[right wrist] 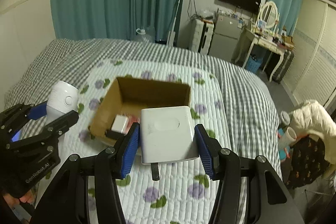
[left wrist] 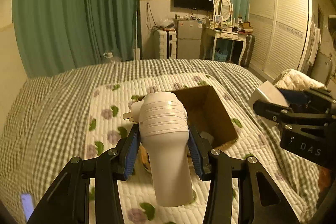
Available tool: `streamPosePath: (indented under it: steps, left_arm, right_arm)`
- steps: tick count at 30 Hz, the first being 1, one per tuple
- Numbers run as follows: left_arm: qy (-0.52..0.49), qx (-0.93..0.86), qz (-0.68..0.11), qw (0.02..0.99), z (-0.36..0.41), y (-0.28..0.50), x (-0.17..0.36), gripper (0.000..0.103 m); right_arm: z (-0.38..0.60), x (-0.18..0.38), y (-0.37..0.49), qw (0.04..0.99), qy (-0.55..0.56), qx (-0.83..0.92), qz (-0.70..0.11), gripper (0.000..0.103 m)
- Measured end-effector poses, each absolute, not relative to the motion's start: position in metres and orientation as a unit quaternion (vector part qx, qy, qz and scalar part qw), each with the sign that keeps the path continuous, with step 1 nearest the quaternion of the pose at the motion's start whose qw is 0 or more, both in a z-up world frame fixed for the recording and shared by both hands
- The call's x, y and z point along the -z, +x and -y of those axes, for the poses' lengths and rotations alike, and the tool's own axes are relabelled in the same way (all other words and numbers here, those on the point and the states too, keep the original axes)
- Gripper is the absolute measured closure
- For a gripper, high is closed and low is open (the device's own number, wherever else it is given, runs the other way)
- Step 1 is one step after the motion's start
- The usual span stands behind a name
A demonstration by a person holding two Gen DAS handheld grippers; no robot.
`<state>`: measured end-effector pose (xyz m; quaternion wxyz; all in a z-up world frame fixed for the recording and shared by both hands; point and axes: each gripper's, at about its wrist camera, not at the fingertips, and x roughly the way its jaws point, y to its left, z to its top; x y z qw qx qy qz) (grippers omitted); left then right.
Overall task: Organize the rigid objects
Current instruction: 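Carry the bottle and charger over the cardboard box and lower them inside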
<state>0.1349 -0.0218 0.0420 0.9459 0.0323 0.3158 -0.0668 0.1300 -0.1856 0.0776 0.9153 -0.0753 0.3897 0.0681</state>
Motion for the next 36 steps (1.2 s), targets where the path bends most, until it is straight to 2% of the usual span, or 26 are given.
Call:
streamPosePath:
  steps: [11, 26, 36]
  left_arm:
    - [0.053, 0.066, -0.320, 0.944, 0.031, 0.205, -0.027, 0.058]
    - [0.051, 0.074, -0.393, 0.915, 0.039, 0.279, 0.055, 0.058]
    - [0.049, 0.073, -0.408, 0.909, 0.049, 0.291, 0.079, 0.057]
  right_arm:
    - [0.167, -0.072, 0.197, 0.918, -0.099, -0.079, -0.375, 0.052]
    - [0.175, 0.000, 0.284, 0.904, -0.079, -0.085, -0.411, 0.052]
    - [0.180, 0.039, 0.296, 0.895, -0.064, -0.087, -0.433, 0.052]
